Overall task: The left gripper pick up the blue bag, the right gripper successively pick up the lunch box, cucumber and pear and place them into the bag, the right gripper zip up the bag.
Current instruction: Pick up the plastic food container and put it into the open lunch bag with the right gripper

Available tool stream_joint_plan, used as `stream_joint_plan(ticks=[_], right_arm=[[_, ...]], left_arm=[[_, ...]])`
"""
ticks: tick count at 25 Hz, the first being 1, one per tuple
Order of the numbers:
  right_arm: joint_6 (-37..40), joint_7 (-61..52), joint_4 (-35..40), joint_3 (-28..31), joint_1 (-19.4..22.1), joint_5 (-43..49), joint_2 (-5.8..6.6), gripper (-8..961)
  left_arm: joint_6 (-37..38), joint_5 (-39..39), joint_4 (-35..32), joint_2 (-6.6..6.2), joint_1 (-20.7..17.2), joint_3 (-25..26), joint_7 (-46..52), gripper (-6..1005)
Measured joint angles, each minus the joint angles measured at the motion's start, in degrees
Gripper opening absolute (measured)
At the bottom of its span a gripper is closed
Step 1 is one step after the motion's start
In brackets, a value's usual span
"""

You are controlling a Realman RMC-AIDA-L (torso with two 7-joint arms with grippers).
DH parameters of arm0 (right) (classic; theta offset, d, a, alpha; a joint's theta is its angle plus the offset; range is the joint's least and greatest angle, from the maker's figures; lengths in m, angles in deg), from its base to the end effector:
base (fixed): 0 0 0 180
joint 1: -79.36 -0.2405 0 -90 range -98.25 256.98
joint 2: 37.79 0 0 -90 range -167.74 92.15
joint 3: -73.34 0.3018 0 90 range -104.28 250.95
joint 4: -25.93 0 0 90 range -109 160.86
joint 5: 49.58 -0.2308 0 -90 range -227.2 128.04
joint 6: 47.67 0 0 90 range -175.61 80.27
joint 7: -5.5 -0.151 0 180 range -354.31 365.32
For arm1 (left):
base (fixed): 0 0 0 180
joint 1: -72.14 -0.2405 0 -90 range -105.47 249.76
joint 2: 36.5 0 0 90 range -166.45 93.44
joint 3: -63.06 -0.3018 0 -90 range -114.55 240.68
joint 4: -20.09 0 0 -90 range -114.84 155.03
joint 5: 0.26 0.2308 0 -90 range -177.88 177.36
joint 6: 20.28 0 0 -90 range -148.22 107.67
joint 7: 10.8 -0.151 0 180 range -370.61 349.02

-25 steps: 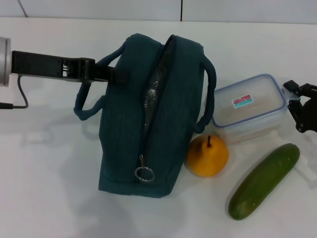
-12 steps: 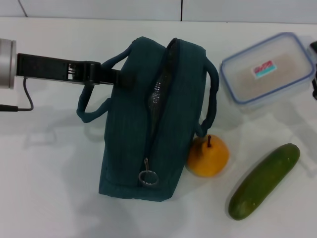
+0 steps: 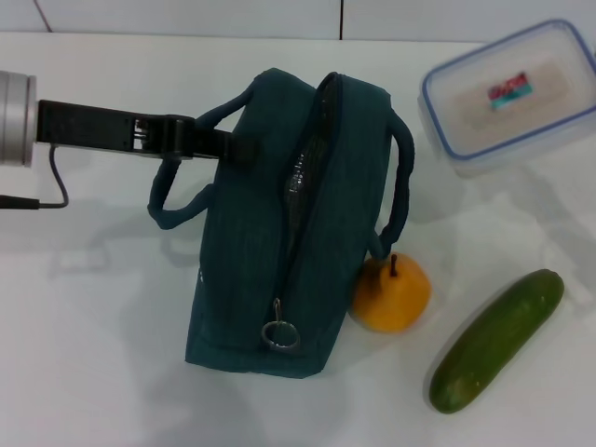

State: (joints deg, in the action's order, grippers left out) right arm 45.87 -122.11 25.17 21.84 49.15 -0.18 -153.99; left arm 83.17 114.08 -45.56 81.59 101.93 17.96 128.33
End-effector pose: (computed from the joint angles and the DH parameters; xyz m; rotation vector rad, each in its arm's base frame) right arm 0.3219 0.3560 -0.0183 1.1795 -1.9411 -1.9491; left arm -0.2397 0.3712 0.0463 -2.6633 -1.4786 -0.6385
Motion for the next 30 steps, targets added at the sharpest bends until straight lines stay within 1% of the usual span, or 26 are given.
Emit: stream_joint_plan(ticks=[2,3,7,12,17,20,22,25,30], right_arm=[[0.3,-0.1,0.0,0.3,-0.3,0.0,0.0,102],[1.1,-0.5,0.2,1.0,-1.5,-0.8,-0.01,102],[2.2,-0.5,0.2,1.5,-3.6,-2.5,0.0,103],[2.7,-0.5,0.2,1.7,-8.3,-2.9,0.0,103],[2.5,-0.3,0.1,1.0,-12.6,-2.4,0.0,104],[1.4,0.1,-0.4,-1.2,-14.6,-2.2,0.01,104],[-0.6,0.1,-0.5,-5.0,-15.6,-2.2,0.0,104],[-2.2,0.1,-0.5,-8.3,-16.0,-2.2,0.0,104],[-3.4,0.2,-0.3,-13.0,-15.3,-2.2,0.0,105]], left_arm=[[0.0,0.0,0.0,0.05,0.1,-0.1,0.0,68],[0.0,0.0,0.0,0.06,0.2,-0.2,0.0,68],[0.0,-0.7,0.0,0.12,0.3,-1.0,0.0,68],[-0.1,-1.7,-0.1,0.14,0.3,-1.4,0.0,68],[-0.3,-2.1,-0.1,0.74,0.3,-1.4,0.0,68],[-0.4,-2.2,0.0,1.07,0.6,-1.4,0.0,68],[-0.5,-2.3,0.0,1.17,0.7,-1.4,0.0,68],[-0.5,-2.8,0.5,1.18,0.7,-1.4,-0.4,68],[-0.5,-3.2,1.8,1.13,0.9,-1.2,-1.0,69]])
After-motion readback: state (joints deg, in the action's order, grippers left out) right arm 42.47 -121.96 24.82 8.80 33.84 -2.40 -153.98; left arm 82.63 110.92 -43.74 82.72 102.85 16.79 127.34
